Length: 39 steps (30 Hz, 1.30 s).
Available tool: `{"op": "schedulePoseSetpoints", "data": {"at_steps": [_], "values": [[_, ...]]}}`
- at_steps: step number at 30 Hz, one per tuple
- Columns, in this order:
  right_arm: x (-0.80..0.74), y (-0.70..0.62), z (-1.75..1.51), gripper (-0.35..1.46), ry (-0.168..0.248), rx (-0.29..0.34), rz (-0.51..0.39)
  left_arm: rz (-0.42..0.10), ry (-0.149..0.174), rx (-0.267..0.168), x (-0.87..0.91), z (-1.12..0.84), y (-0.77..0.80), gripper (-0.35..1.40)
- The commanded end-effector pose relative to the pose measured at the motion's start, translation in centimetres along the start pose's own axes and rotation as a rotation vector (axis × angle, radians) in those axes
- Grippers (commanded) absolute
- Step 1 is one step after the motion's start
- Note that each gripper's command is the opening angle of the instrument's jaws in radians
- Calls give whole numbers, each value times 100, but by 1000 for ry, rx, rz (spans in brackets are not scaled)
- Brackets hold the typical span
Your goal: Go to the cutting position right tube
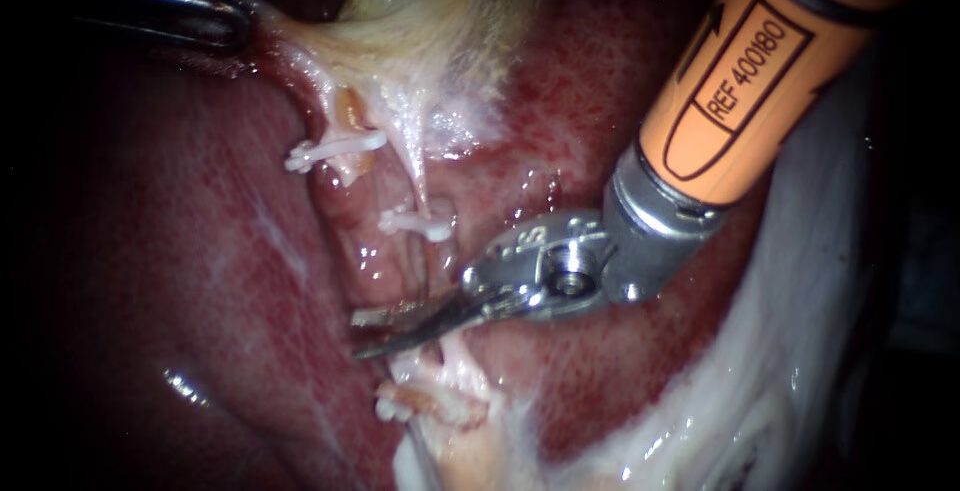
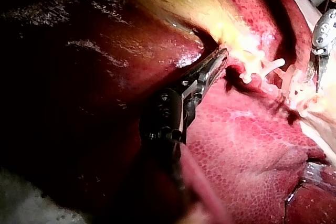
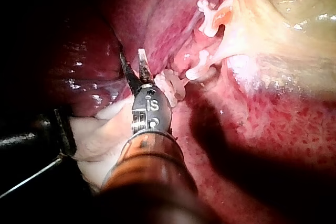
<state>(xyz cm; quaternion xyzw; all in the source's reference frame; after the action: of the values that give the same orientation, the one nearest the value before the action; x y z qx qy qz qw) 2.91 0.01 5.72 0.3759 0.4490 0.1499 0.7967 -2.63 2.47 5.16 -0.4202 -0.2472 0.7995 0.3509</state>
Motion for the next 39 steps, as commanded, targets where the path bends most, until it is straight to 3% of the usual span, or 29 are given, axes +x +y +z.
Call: {"op": "schedulePoseSetpoints", "data": {"at_steps": [1,3,4,7,16,25,32,39], "values": [[0,0,0,61,5,1,0,0,0,0,0,0,0,-35],[0,0,0,88,20,4,-1,0,0,0,0,0,0,-35],[1,1,1,110,34,7,-2,0,0,0,0,0,0,-35],[2,1,3,127,49,10,-3,0,0,0,0,0,0,-35],[-8,-5,-10,135,35,53,33,0,0,0,0,0,0,-35],[-27,-6,-53,137,22,90,67,0,0,0,-1,-1,0,-35],[-43,15,-87,137,6,95,83,0,0,-1,-1,-2,0,-35],[-63,41,-88,137,-29,82,81,0,0,-1,-1,-2,0,-35]]}}
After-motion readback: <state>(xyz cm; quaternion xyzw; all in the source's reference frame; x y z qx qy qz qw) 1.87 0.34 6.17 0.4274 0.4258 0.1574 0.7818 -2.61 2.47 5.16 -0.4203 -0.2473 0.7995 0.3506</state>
